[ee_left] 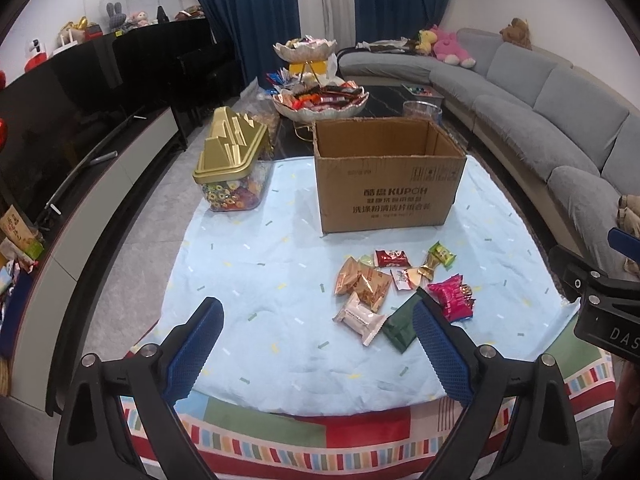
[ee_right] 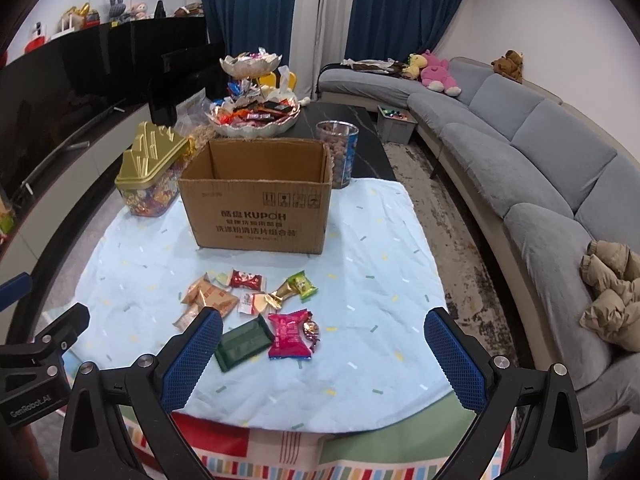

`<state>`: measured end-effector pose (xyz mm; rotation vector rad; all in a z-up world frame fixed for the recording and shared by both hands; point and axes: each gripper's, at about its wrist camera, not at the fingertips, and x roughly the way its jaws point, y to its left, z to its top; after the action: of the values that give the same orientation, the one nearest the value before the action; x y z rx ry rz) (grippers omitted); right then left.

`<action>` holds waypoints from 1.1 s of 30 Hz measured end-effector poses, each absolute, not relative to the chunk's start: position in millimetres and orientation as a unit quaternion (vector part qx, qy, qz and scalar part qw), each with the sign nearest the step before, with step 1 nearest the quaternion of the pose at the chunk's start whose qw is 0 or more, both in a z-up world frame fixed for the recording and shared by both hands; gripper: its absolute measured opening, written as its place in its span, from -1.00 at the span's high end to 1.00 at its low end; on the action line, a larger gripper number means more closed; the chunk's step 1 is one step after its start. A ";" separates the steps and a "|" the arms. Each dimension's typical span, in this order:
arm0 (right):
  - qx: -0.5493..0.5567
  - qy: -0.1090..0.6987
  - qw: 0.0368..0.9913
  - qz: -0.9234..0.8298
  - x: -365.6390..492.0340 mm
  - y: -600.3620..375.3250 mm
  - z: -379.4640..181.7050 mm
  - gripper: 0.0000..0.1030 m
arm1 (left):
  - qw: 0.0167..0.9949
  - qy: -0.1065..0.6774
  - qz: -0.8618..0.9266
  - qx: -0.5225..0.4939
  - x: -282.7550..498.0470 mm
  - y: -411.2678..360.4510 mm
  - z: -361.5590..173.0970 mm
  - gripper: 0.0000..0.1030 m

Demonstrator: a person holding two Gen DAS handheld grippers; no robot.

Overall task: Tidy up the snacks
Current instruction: 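Lower the left tool onto the pink-white wafer packet while the right tool lowers onto the red-pink packet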

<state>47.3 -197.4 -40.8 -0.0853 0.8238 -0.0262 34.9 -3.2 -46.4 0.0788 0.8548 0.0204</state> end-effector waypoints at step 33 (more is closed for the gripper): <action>-0.067 0.497 0.864 0.048 129.3 -177.3 -172.6 -0.35 | 0.873 0.469 -0.093 0.094 111.7 -25.5 -160.2 -0.80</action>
<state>129.3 -177.3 -172.6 -0.1399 1.0425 0.1006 111.7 -25.5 -160.2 0.1970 0.9792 -0.1948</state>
